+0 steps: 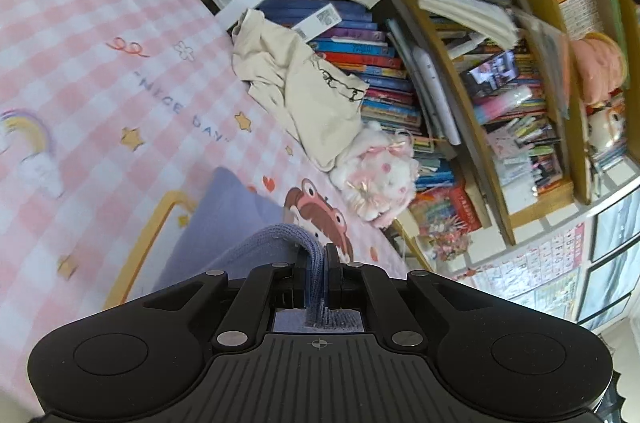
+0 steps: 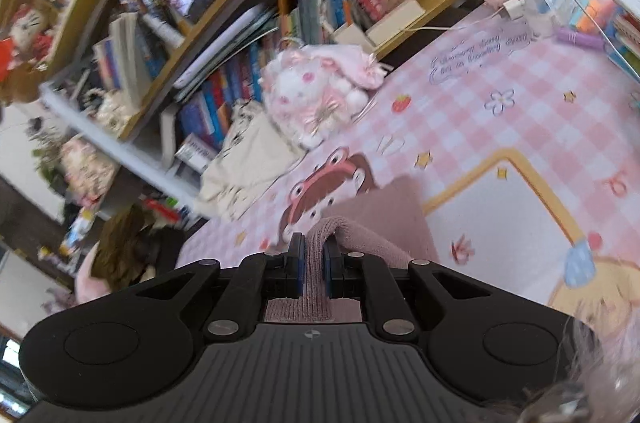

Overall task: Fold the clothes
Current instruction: 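Lay the hem over the collar with both grippers and open them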

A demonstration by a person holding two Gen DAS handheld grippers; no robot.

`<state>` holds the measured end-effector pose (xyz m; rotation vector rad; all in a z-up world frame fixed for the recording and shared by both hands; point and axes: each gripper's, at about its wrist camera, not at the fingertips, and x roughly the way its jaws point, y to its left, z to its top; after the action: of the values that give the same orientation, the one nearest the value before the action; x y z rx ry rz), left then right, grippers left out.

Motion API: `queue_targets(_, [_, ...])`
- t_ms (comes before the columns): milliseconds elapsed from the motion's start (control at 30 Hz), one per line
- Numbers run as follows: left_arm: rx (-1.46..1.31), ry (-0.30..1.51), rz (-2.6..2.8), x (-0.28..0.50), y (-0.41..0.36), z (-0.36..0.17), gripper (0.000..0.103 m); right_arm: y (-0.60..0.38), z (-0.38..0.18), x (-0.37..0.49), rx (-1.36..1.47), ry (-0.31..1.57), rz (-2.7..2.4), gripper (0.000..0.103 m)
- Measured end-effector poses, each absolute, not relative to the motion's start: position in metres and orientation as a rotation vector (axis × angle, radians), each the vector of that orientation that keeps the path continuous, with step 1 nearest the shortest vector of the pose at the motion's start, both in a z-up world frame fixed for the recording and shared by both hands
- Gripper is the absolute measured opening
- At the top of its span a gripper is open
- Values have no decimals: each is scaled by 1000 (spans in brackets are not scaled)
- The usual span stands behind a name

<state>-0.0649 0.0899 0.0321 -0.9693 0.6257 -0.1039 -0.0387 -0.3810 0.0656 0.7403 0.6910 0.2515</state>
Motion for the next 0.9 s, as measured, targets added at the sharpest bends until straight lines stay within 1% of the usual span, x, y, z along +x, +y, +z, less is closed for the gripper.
queue_targets(200, [-951, 702, -110, -11, 94, 16, 4, -376, 49, 4, 743, 725, 174, 9])
queue_targets(400, [-956, 775, -96, 23, 100, -4, 4, -373, 36, 35, 737, 763, 132, 9])
queue_targets(467, [-959, 800, -83, 31, 103, -12, 6, -371, 31, 44, 734, 775, 125, 10])
queue_targets(500, [-957, 815, -68, 34, 105, -15, 9, -369, 29, 48, 730, 781, 121, 10])
queue_targets(533, [-949, 830, -44, 36, 106, -18, 14, -368, 26, 53, 719, 785, 118, 12])
queue_targets(567, [-935, 849, -15, 39, 107, -21, 18, -366, 24, 57, 706, 788, 115, 21])
queue_targets(600, [-911, 871, 25, 41, 109, -23, 31, -365, 25, 59, 678, 779, 107, 42])
queue_targets(633, [-882, 884, 66, 43, 111, -23, 47, -364, 27, 60, 645, 767, 97, 51])
queue_targets(667, [-847, 880, 99, 42, 113, -21, 51, -364, 29, 61, 611, 755, 86, 55])
queue_targets(700, [-807, 862, 115, 40, 116, -18, 53, -363, 31, 62, 578, 742, 76, 55])
queue_targets(800, [-674, 815, 111, 36, 118, -7, 55, -359, 35, 64, 472, 717, 54, 56])
queue_targets(900, [-520, 798, 69, 29, 110, -4, 55, -352, 32, 63, 347, 736, 60, 57])
